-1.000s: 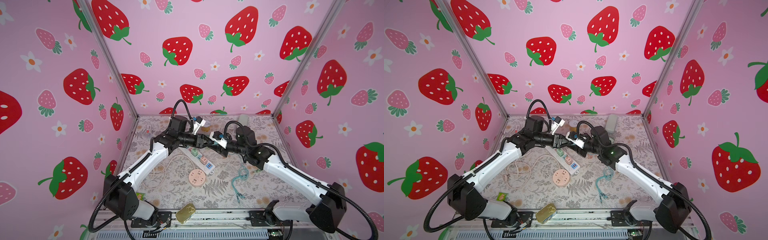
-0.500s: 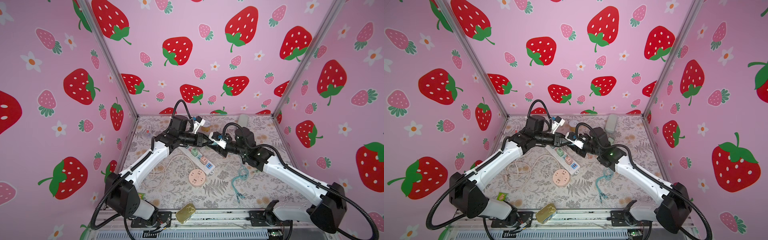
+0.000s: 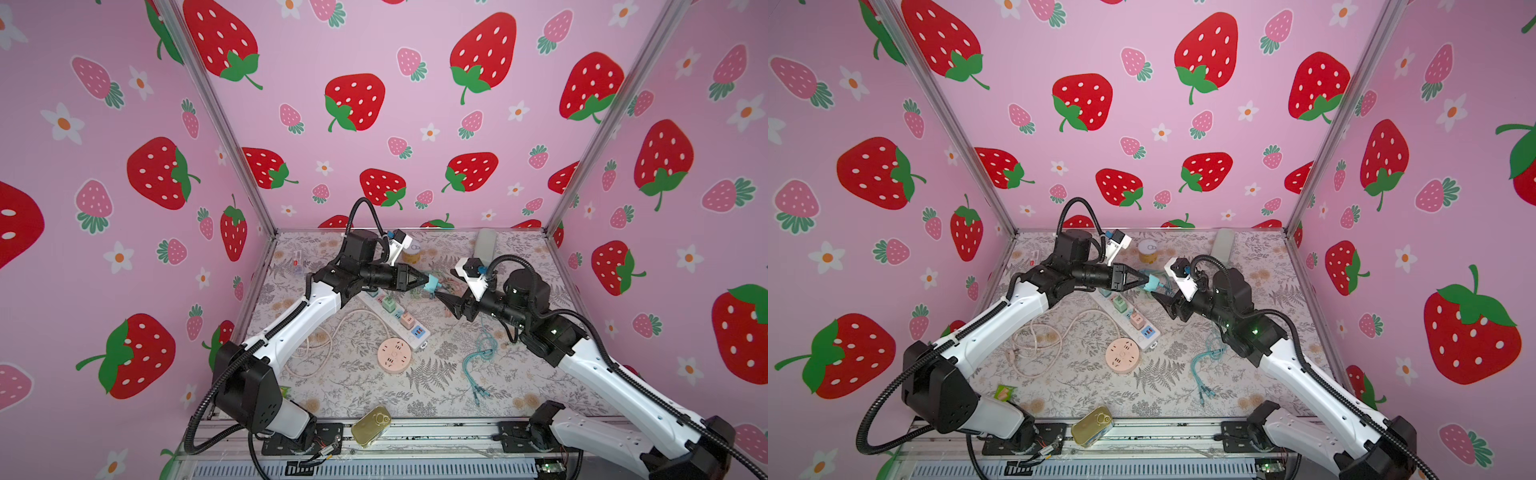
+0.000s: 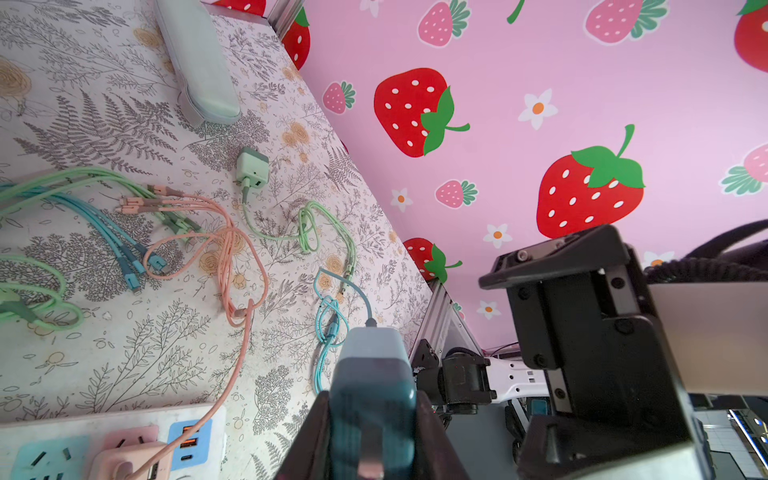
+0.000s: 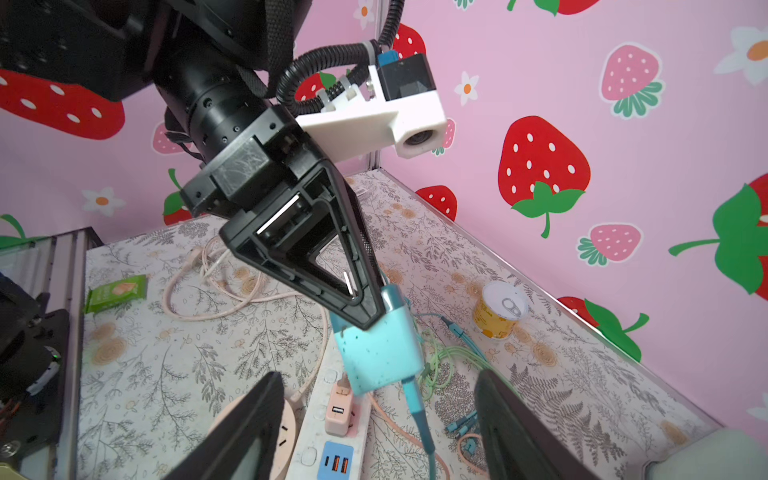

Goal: Insert the plug

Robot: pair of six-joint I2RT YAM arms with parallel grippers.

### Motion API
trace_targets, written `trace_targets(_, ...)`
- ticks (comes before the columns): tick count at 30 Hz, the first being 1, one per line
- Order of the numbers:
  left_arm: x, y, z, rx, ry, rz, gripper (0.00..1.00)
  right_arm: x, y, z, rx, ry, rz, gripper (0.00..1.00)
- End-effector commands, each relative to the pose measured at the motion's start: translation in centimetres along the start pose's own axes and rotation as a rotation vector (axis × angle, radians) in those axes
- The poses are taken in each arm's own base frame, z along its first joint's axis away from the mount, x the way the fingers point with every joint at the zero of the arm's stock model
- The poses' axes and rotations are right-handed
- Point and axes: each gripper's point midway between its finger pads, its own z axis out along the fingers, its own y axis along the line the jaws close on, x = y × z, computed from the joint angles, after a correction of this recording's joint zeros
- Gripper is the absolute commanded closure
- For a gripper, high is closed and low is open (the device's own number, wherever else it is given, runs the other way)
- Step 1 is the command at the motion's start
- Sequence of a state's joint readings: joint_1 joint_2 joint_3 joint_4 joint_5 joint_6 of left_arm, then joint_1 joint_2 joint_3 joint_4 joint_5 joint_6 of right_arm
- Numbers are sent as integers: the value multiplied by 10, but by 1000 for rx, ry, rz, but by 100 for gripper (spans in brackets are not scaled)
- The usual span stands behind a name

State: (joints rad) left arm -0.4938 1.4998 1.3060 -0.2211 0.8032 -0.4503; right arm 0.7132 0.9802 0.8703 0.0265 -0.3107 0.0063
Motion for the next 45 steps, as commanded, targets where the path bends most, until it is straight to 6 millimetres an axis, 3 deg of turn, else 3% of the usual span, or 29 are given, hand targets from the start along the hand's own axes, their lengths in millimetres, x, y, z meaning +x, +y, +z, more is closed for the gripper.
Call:
trace_targets(1, -30, -24, -6, 64, -105, 104, 100, 1, 7, -6, -76, -59, 185, 27)
trace_targets(7, -44, -46, -15, 142, -194, 182, 100, 2, 17, -11, -216, -174, 364, 30)
trace_targets(11, -48, -62, -22, 215, -236, 218, 100, -10, 19, -17, -300, -286, 441, 30)
trace_targets(22, -41, -94, -41, 339, -278, 304, 100, -38, 14, -17, -401, -416, 498, 31)
trace_targets(32, -36, -100, -46, 378, -306, 331, 100, -64, 11, -15, -464, -491, 513, 36)
trace_targets(45, -30, -103, -44, 402, -319, 341, 100, -70, 4, -4, -473, -490, 555, 48)
